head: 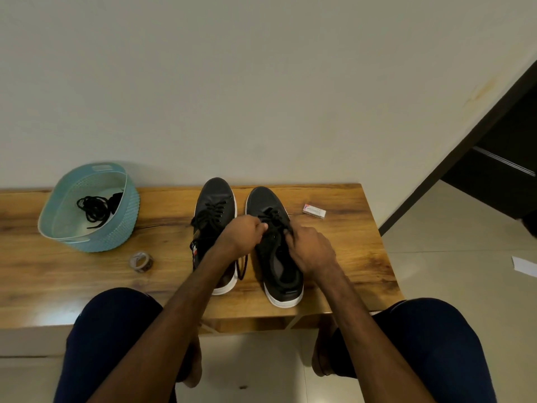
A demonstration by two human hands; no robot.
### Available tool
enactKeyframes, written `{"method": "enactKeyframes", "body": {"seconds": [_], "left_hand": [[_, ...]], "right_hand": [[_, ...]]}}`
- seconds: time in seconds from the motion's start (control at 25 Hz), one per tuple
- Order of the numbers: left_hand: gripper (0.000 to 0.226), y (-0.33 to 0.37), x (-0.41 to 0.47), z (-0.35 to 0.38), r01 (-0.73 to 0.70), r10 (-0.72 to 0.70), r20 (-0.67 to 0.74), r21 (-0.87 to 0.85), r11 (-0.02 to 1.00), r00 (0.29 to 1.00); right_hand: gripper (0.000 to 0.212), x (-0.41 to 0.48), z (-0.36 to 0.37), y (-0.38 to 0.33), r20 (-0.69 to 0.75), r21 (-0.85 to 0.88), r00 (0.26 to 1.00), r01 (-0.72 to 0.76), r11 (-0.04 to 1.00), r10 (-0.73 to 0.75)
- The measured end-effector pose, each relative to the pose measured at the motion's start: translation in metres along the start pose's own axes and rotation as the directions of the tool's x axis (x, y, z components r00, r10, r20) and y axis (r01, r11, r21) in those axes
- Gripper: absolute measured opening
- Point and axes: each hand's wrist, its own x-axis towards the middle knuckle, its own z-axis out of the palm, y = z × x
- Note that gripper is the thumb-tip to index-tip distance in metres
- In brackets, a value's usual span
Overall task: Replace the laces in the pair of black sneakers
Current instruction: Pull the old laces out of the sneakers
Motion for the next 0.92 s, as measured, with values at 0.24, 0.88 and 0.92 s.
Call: {"method": "enactKeyframes", "body": {"seconds": [0.24,0.88,0.92], "left_hand": [[0.031,0.009,-0.023,-0.023,-0.107,-0.029,0.326,0.393,0.913,0.945],[0.057,0.004,0.005,0.054,-0.085,0.087,-0.27,0.019,0.996,0.959],[0.056,0.0,0.006,0.055,-0.108,0.103,-0.266,-0.004,0.994,0.958]], "right_hand": [[0.034,0.0,0.006,-0.007,0.061,0.024,0.998,-0.027,0.999,0.025],[0.024,0.012,0.011,-0.014,-0.191,0.035,0.974,-0.116,0.993,0.12],[0.024,0.012,0.013,-0.015,-0.196,0.062,0.967,-0.15,0.987,0.16]]}}
